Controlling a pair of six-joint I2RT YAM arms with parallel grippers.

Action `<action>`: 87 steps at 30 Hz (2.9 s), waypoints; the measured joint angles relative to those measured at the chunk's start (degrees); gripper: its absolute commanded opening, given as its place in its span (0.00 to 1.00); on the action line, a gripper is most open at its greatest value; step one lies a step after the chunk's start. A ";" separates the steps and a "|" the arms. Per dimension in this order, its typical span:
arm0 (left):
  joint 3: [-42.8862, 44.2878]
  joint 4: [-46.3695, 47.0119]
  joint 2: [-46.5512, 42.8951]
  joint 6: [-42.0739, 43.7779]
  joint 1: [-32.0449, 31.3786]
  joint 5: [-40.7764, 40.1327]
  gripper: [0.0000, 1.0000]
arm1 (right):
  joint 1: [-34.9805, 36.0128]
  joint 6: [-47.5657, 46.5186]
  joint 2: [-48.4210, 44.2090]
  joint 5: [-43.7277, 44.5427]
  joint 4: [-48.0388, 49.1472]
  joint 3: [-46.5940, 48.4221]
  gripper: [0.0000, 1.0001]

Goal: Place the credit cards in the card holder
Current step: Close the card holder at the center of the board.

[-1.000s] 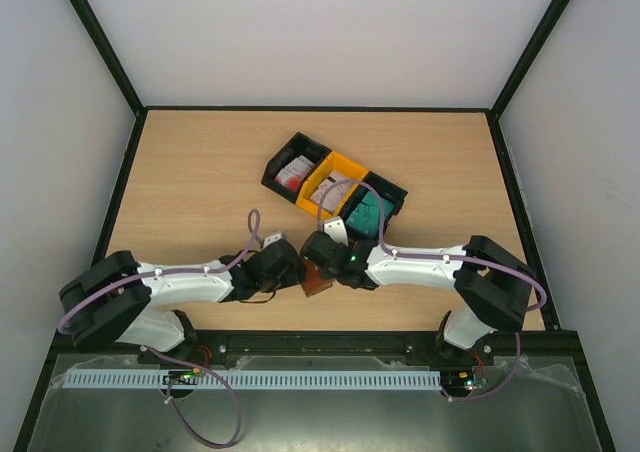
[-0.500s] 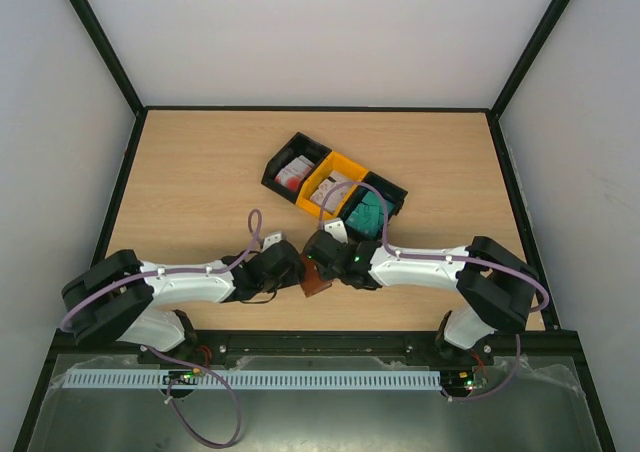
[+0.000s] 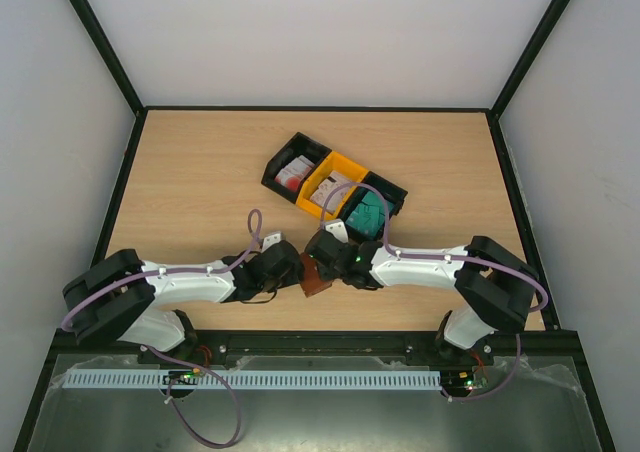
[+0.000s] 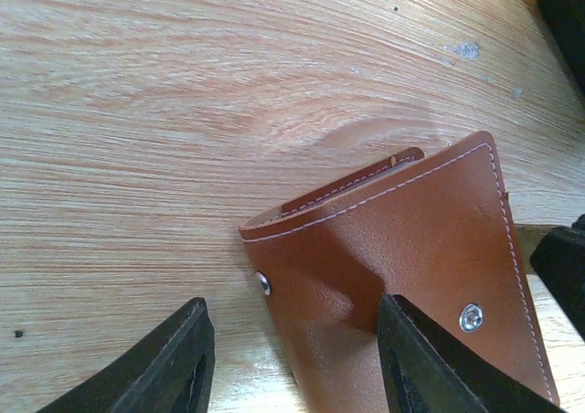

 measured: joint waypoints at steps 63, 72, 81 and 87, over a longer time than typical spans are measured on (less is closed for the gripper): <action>-4.55 9.09 -0.68 -2.21 0.04 -0.44 0.44 | -0.70 1.42 2.49 -16.50 14.62 -3.37 0.09; -4.55 9.09 -0.66 -2.19 0.04 -0.46 0.44 | -0.70 1.77 2.36 -16.28 14.71 -3.52 0.19; -4.33 9.29 -0.22 -2.14 0.02 -0.44 0.44 | -0.68 1.66 0.63 -17.97 14.14 -4.39 0.25; -4.04 9.33 0.15 -2.10 0.02 -0.44 0.44 | -0.68 1.68 0.61 -18.45 14.19 -4.66 0.22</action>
